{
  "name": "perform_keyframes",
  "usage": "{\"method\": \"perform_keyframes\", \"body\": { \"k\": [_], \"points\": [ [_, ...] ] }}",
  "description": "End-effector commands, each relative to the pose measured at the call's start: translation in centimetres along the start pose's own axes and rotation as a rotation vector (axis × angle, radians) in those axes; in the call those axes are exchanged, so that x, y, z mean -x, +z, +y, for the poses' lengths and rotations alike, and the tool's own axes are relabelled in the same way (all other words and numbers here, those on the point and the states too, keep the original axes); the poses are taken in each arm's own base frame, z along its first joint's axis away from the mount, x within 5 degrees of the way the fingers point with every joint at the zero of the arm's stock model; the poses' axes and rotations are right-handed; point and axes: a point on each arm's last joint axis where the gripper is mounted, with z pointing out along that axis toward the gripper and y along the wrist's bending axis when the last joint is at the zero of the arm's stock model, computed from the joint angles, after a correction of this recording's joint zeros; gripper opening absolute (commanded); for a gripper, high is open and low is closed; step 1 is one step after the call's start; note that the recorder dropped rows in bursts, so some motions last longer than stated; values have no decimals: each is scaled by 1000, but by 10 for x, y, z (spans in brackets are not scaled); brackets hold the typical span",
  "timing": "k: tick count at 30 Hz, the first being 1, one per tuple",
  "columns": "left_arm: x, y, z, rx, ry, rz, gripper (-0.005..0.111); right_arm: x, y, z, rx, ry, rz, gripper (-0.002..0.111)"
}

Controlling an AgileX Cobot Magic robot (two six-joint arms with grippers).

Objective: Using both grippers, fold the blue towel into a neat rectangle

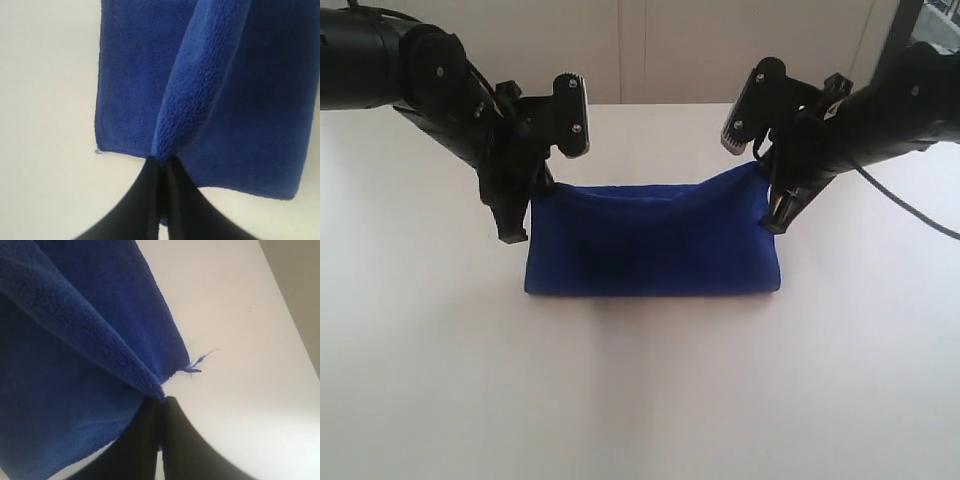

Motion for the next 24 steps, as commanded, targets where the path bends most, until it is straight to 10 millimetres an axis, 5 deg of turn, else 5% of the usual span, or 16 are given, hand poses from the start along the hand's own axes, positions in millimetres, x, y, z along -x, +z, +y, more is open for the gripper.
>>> {"method": "perform_keyframes", "body": {
  "k": [1,15,24],
  "points": [
    [-2,4,14,33,-14,-4,0,1,12,-8,-24,15,-4,0],
    [-15,40,37,93,-18,5,0,10,52,-24,-49,18,-14,0],
    [-16,56,40,158,-13,-23,0,0,57,-34,-99,60,-15,0]
  ]
}}
